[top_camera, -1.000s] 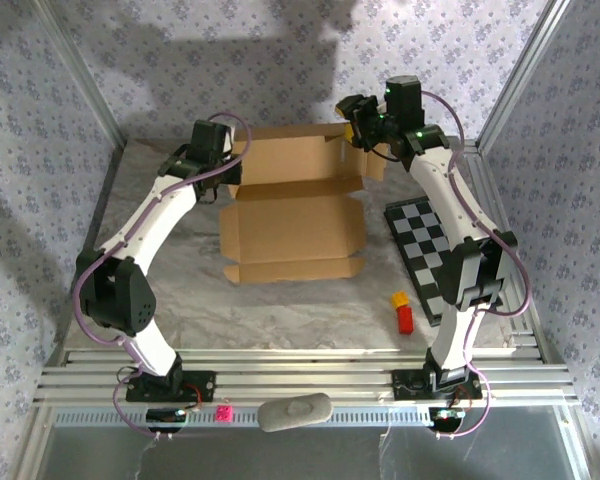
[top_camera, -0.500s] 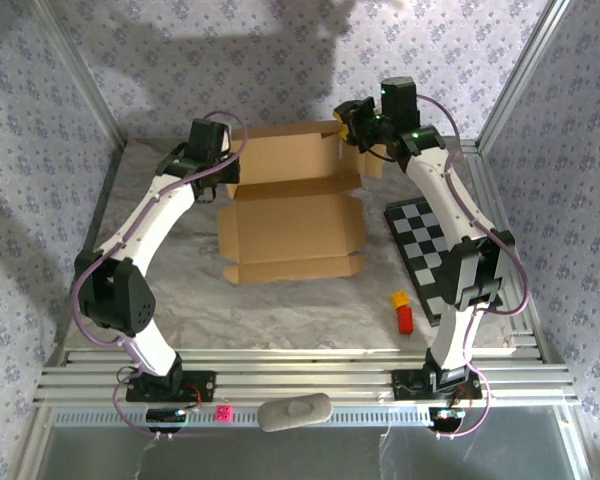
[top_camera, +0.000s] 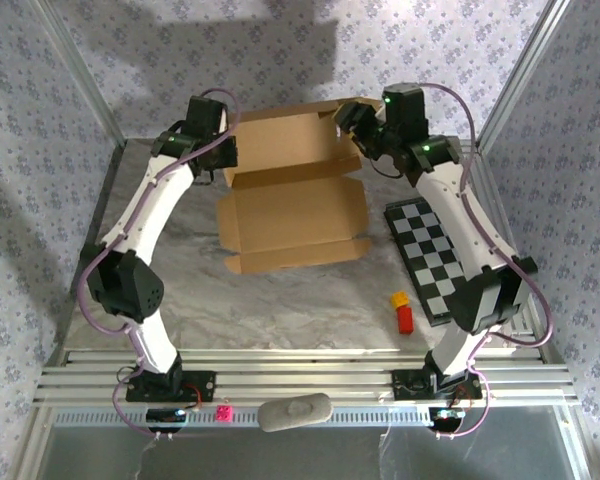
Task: Fold the paper box
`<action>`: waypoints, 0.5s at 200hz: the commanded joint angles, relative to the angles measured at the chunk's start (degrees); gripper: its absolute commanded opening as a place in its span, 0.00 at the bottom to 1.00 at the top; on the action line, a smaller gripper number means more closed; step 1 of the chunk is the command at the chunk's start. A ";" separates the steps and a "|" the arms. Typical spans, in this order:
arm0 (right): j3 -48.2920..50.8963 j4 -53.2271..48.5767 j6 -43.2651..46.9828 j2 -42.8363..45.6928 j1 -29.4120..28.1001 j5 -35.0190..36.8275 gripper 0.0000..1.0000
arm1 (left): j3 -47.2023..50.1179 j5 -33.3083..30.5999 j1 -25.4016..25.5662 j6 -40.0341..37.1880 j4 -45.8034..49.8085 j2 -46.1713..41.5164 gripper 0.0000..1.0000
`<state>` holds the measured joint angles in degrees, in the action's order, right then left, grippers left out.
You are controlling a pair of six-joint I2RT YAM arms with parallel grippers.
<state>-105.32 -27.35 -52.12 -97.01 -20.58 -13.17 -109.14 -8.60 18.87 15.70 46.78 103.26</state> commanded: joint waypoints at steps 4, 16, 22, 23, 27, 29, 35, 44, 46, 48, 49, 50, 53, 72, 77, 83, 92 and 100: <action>-1.66 0.90 11.68 -1.84 -1.88 2.11 0.60 | -7.21 2.82 -0.51 2.56 7.88 2.80 0.00; -3.23 1.51 12.90 -3.57 -1.98 1.88 0.61 | -9.85 3.96 -0.77 3.43 10.51 4.19 0.00; -4.03 1.69 13.36 -4.49 -2.01 1.58 0.61 | -10.84 4.69 -0.92 3.90 11.62 4.69 0.00; -4.11 1.69 13.40 -4.63 -2.01 1.62 0.61 | -10.96 4.84 -0.98 4.03 11.82 4.81 0.00; -4.72 1.68 13.67 -5.25 -2.01 1.65 0.61 | -11.43 5.25 -1.11 4.43 12.37 5.11 0.00; -5.03 1.75 13.77 -5.48 -1.94 1.65 0.61 | -11.62 5.52 -1.21 4.56 12.70 5.22 0.00; -5.84 1.93 14.11 -6.29 -1.99 1.66 0.61 | -12.29 6.26 -1.46 5.05 13.56 5.59 0.00; -7.17 1.77 14.55 -7.63 -1.93 1.74 0.61 | -13.20 7.27 -1.72 5.60 14.87 6.21 0.00; -7.53 1.71 14.65 -7.94 -1.92 1.79 0.61 | -13.35 7.46 -1.73 5.64 15.15 6.35 0.00; -7.88 1.63 14.76 -8.22 -1.90 1.75 0.61 | -13.55 7.63 -1.80 5.65 15.39 6.47 0.00; -8.06 1.66 14.76 -8.38 -1.91 1.75 0.61 | -13.64 7.68 -1.81 5.65 15.50 6.54 0.00; -8.24 1.67 14.89 -8.51 -1.92 1.75 0.61 | -13.73 7.74 -1.82 5.65 15.65 6.61 0.00; -8.79 1.67 15.06 -8.95 -1.92 1.70 0.61 | -14.00 7.94 -1.82 5.65 15.99 6.74 0.00; -12.68 0.82 15.64 -11.71 -2.00 1.48 0.61 | -14.82 9.06 -1.91 6.04 17.73 7.44 0.00; -13.80 0.35 15.70 -12.54 -2.00 1.47 0.61 | -14.92 9.40 -1.91 6.25 18.03 7.60 0.00; -14.95 -0.03 15.64 -13.47 -1.99 1.49 0.60 | -15.02 9.86 -1.99 6.44 18.37 7.73 0.00; -16.42 -0.32 15.69 -14.66 -2.08 1.80 0.60 | -15.37 10.62 -2.09 6.69 18.84 7.92 0.00; -17.43 -0.58 15.64 -15.57 -2.09 2.04 0.60 | -15.74 11.20 -2.15 6.92 19.42 8.24 0.00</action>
<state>-118.08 -26.96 -38.46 -110.48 -22.65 -12.16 -121.99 -1.23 16.97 20.73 62.48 110.78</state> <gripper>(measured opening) 0.602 0.087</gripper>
